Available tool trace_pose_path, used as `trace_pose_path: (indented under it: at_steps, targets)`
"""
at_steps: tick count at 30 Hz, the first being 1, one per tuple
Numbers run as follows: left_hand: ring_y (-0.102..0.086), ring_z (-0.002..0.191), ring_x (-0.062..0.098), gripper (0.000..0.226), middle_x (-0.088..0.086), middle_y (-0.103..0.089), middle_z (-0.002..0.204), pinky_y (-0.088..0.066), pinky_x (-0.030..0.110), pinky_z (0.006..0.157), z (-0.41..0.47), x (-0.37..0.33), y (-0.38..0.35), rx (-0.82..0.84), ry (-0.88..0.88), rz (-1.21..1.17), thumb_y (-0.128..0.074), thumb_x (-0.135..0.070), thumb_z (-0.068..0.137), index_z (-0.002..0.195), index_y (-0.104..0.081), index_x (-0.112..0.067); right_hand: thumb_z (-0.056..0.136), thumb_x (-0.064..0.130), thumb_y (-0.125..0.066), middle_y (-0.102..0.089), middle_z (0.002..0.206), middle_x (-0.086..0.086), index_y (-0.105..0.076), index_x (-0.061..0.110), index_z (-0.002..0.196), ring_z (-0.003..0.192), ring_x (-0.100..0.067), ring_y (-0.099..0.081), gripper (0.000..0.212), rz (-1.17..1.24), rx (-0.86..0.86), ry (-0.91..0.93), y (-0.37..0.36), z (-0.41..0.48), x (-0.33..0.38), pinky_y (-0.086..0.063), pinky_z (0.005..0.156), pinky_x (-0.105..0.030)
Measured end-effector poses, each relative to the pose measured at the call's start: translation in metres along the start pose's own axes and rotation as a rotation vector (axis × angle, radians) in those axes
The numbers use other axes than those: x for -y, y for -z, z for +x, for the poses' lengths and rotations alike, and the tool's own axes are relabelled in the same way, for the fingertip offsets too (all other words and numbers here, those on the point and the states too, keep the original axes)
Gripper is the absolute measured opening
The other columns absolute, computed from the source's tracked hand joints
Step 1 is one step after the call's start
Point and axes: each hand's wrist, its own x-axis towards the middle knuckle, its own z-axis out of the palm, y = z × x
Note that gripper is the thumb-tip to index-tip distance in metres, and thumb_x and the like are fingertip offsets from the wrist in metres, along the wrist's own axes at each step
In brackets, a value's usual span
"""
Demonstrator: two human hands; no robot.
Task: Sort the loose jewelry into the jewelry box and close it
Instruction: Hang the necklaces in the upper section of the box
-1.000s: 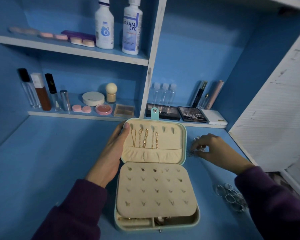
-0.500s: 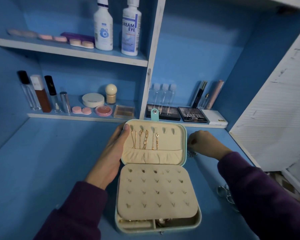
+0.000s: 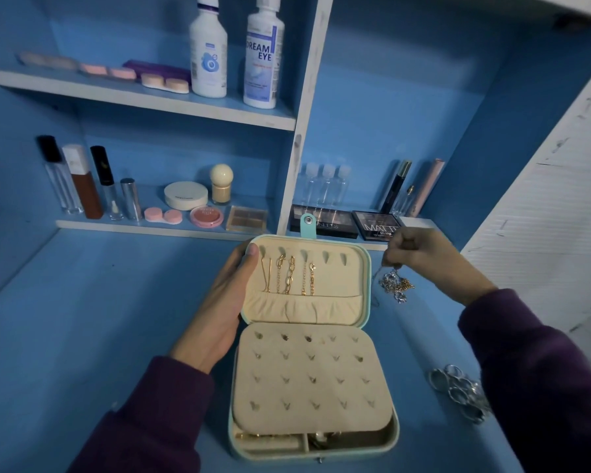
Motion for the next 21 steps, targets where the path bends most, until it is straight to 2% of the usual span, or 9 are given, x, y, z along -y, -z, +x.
trace_pose_path:
  at_steps: [3,8,10,13,16,21]
  targets:
    - [-0.063,0.109,0.009,0.036,-0.004,-0.067,0.118,-0.056,0.027,0.081,-0.001,0.000,0.000,0.000,0.006,-0.010,-0.040,-0.042,0.097,0.125,-0.056,-0.028,0.080,-0.009,-0.059,-0.062,0.059,0.000,-0.058,-0.006,0.075,0.057,-0.006,-0.054,0.006,0.135,-0.034,0.086,0.011,-0.004,0.020,-0.045,0.059,-0.012]
    - [-0.064,0.107,0.009,0.036,-0.003,-0.068,0.117,-0.058,0.026,0.077,-0.001,-0.001,0.000,0.009,0.022,-0.013,-0.040,-0.041,0.097,0.126,-0.055,-0.027,0.081,-0.007,-0.061,-0.061,0.056,0.004,-0.055,0.006,0.071,0.057,-0.010,-0.053,0.017,0.204,-0.073,0.206,0.024,-0.008,0.051,-0.044,0.061,-0.019]
    - [-0.065,0.106,0.010,0.035,-0.002,-0.069,0.114,-0.058,0.025,0.075,-0.001,-0.001,0.000,0.000,0.025,-0.016,-0.041,-0.040,0.097,0.125,-0.056,-0.026,0.082,-0.006,-0.061,-0.062,0.056,0.002,-0.055,0.006,0.072,0.055,-0.010,-0.052,0.017,0.214,-0.058,0.244,0.025,-0.010,0.062,-0.044,0.059,-0.018]
    - [-0.068,0.097,0.011,0.032,0.001,-0.071,0.110,-0.057,0.025,0.067,-0.002,-0.001,-0.002,-0.032,0.023,-0.024,-0.053,-0.031,0.093,0.124,-0.056,-0.025,0.083,-0.005,-0.060,-0.062,0.057,-0.001,-0.055,0.007,0.073,0.059,-0.017,-0.051,0.017,0.239,-0.033,0.261,0.023,-0.011,0.073,-0.044,0.063,-0.022]
    - [-0.070,0.088,0.012,0.038,0.001,-0.072,0.102,-0.057,0.027,0.063,-0.002,0.000,-0.005,-0.078,0.021,0.003,-0.066,-0.020,0.084,0.121,-0.056,-0.027,0.085,-0.007,-0.057,-0.060,0.063,-0.010,-0.057,0.009,0.078,0.064,-0.022,-0.055,0.017,0.312,0.006,0.255,0.019,-0.011,0.080,-0.048,0.068,-0.027]
    - [-0.071,0.084,0.012,0.045,-0.002,-0.072,0.099,-0.058,0.028,0.062,-0.002,0.004,-0.006,-0.103,-0.018,0.018,-0.068,-0.004,0.083,0.118,-0.055,-0.028,0.088,-0.008,-0.051,-0.059,0.063,-0.008,-0.062,0.009,0.085,0.059,-0.022,-0.059,0.021,0.357,0.124,0.252,0.009,-0.012,0.089,-0.052,0.064,-0.026]
